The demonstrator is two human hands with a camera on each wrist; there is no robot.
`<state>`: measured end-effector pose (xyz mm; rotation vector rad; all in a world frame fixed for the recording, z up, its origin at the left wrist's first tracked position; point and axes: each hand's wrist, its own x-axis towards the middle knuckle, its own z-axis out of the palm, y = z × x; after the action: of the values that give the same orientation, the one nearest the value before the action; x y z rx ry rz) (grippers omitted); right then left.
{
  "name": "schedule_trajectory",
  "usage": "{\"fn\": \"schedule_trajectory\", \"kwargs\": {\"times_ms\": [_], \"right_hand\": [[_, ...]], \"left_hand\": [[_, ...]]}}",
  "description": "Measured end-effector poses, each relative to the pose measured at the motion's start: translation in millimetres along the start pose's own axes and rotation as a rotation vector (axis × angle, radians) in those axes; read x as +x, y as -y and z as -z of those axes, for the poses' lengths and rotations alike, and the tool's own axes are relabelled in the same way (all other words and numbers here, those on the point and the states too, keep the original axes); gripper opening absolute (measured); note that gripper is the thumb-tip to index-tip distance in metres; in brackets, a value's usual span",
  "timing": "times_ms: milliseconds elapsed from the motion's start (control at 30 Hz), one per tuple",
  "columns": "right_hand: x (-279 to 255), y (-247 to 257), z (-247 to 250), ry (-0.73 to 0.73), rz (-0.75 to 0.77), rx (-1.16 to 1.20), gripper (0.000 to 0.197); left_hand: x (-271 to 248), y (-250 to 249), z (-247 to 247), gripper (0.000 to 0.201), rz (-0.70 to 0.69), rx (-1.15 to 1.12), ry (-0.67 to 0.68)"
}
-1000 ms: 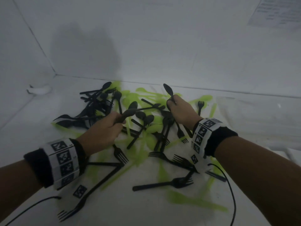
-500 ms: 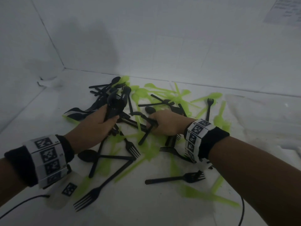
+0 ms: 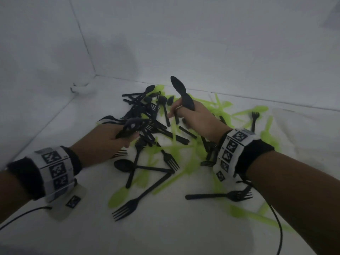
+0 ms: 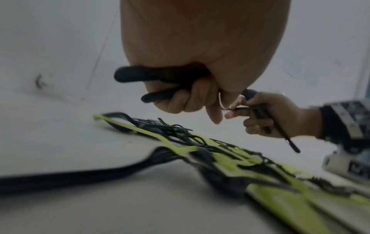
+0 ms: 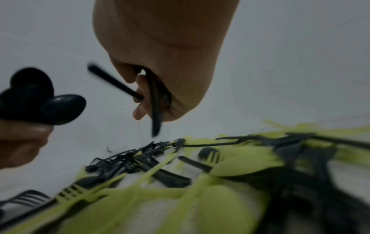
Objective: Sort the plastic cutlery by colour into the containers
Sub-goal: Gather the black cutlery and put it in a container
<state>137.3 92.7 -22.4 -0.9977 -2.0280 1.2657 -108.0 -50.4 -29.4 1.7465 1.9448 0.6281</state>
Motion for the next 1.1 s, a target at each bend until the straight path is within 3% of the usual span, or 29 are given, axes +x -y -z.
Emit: {"fn": "schedule_trajectory", "kwargs": {"times_ms": [167, 267, 467, 733, 900, 1100], "right_hand": [[14.7, -10.1, -41.5, 0.113, 0.067, -0.184, 0.004], [21.4, -17.1, -61.6, 0.167, -0.002, -0.241, 0.025], [34.2, -23.9, -81.5, 0.097, -0.056, -0.455, 0.017], [35.8, -29.8, -77.9, 0.055, -0.084, -0.499, 0.010], [37.8, -31.4, -74.6, 0.035, -0.076, -0.531, 0.013], [48.2, -24.8, -78.4, -0.060, -0.031, -0.434, 0.018]], "left_hand": [[-22.5, 29.8, 11.2, 0.021, 0.088, 0.097, 0.007], [-36.1, 36.7, 10.5, 0.020, 0.135, 0.101, -0.024], [-33.4, 21.3, -13.4, 0.039, 0.089, 0.214, 0.045], [2.6, 4.8, -40.2, 0.028, 0.115, 0.320, 0.205], [2.7, 2.2, -30.0, 0.026, 0.192, 0.161, 0.187], [-1.0, 8.0, -17.5, 0.012, 0.342, -0.291, 0.099]]}}
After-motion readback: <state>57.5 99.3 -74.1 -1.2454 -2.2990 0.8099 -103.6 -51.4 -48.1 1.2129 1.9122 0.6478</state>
